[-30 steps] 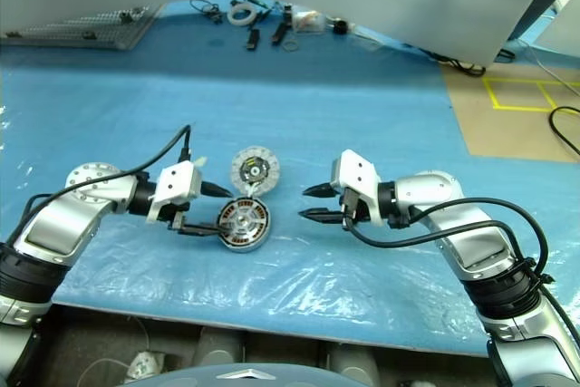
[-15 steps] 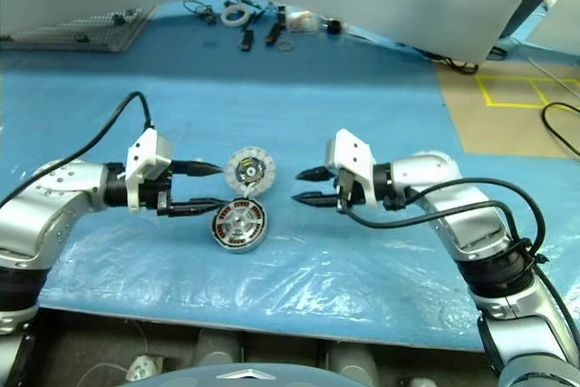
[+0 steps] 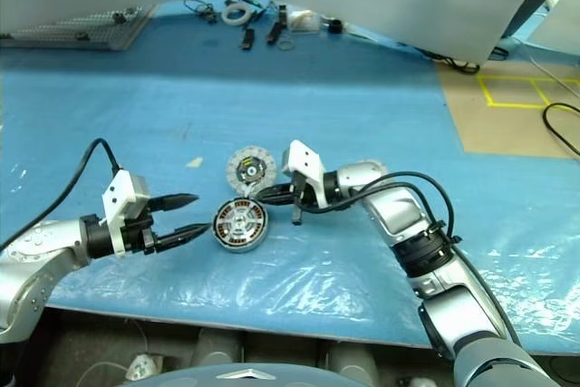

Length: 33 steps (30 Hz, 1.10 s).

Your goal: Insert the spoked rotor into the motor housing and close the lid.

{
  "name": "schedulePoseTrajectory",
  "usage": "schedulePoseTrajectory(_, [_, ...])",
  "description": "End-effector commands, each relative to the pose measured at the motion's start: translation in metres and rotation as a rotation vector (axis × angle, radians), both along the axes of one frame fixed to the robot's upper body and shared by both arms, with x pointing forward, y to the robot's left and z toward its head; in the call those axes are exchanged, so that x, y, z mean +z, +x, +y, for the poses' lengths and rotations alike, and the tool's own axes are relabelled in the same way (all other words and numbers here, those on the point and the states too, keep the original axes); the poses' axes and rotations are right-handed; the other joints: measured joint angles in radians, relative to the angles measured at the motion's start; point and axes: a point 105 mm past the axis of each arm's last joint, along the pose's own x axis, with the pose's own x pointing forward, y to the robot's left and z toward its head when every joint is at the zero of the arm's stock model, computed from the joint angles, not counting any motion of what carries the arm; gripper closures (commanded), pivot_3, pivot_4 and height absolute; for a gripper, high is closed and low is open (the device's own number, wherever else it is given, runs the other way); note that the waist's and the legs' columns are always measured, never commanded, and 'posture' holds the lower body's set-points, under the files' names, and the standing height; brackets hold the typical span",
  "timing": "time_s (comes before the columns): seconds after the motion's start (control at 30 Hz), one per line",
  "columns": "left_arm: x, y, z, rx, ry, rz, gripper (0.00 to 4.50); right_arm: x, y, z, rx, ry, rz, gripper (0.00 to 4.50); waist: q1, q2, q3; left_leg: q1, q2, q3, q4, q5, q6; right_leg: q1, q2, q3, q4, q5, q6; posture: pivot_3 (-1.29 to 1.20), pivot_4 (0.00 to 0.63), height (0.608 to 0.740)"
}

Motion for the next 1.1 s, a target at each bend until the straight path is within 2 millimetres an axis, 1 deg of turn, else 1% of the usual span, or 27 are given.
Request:
schedulePoseTrajectory(0.03, [0.005,-0.004,-0.004,0.006,-0.001,-0.043,0.98,0.008,-0.001,0.011,0.045,0.024,0.005,4.45,-0.002,0.000,0.000,0.001,0.000,0.000,0.000,0.000,0.000,0.000,0.000,0.000,0.001,0.000,0.000,0.00,0.150,0.740])
schedulePoseTrajectory(0.17, [0.003,-0.004,-0.005,0.033,-0.013,-0.042,0.98,-0.001,0.003,0.019,0.051,0.014,0.036,4.45,-0.005,0.000,0.000,0.001,0.001,0.000,0.000,0.000,0.000,0.000,0.000,0.000,0.001,0.000,0.000,0.00,0.150,0.740])
schedulePoseTrajectory(0.3, [0.002,0.000,-0.002,0.060,-0.005,-0.051,0.98,-0.008,0.002,0.033,0.076,0.009,0.061,4.45,-0.005,0.000,0.000,0.000,0.001,0.000,0.000,0.000,0.000,-0.001,0.000,0.000,0.001,0.000,0.000,0.00,0.150,0.740])
schedulePoseTrajectory(0.4, [-0.001,0.000,0.007,0.069,0.029,-0.048,0.98,-0.016,-0.001,0.044,0.086,-0.015,0.077,4.45,-0.005,0.000,0.000,0.001,0.001,0.000,0.000,0.000,0.000,-0.001,0.000,0.000,0.002,0.000,0.000,0.00,0.150,0.740])
schedulePoseTrajectory(0.53, [0.003,0.002,0.013,0.082,0.028,-0.053,0.98,-0.030,-0.003,0.041,0.085,-0.058,0.084,4.45,-0.002,0.000,0.000,0.000,0.000,0.000,0.000,0.000,0.000,-0.001,0.000,0.000,0.001,0.000,0.000,0.00,0.150,0.740])
schedulePoseTrajectory(0.63, [0.001,0.005,0.019,0.095,0.055,-0.059,0.98,-0.038,-0.007,0.042,0.092,-0.069,0.106,4.45,-0.002,0.000,0.000,0.001,0.000,0.000,0.000,0.000,0.000,0.000,0.000,0.000,0.001,0.000,0.000,0.00,0.150,0.740])
schedulePoseTrajectory(0.77, [0.003,0.009,0.016,0.084,0.055,-0.070,0.98,-0.051,0.000,0.048,0.051,-0.080,0.085,4.45,-0.007,-0.001,-0.001,0.002,0.001,0.000,0.000,0.000,0.000,-0.001,0.000,0.000,0.003,0.000,0.000,0.00,0.150,0.740])
schedulePoseTrajectory(0.87, [0.001,0.008,0.013,0.065,0.070,-0.070,0.98,-0.052,0.004,0.050,0.018,-0.055,0.114,4.45,-0.014,-0.001,-0.001,0.003,0.001,0.000,0.000,0.000,0.000,0.000,0.000,0.001,0.005,0.000,-0.001,0.00,0.150,0.740])
schedulePoseTrajectory(1.0, [0.000,0.009,0.012,0.064,0.062,-0.069,0.98,-0.059,-0.004,0.042,0.060,-0.094,0.113,4.45,-0.022,-0.001,-0.001,0.003,0.001,0.000,0.001,0.000,0.000,0.000,0.000,0.001,0.006,0.000,-0.001,0.00,0.150,0.740])
schedulePoseTrajectory(1.07, [-0.001,0.009,0.011,0.059,0.067,-0.069,0.98,-0.055,-0.001,0.040,0.037,-0.078,0.115,4.45,-0.022,-0.001,-0.001,0.003,0.001,0.000,0.001,0.000,0.000,0.000,0.000,0.001,0.006,0.000,-0.001,0.00,0.150,0.740])
schedulePoseTrajectory(1.1, [0.000,0.010,0.010,0.057,0.066,-0.073,0.98,-0.049,0.000,0.039,0.041,-0.060,0.124,4.45,-0.023,-0.001,-0.001,0.003,0.001,0.000,0.001,0.000,0.000,0.000,0.000,0.001,0.006,0.000,-0.001,0.00,0.150,0.740])
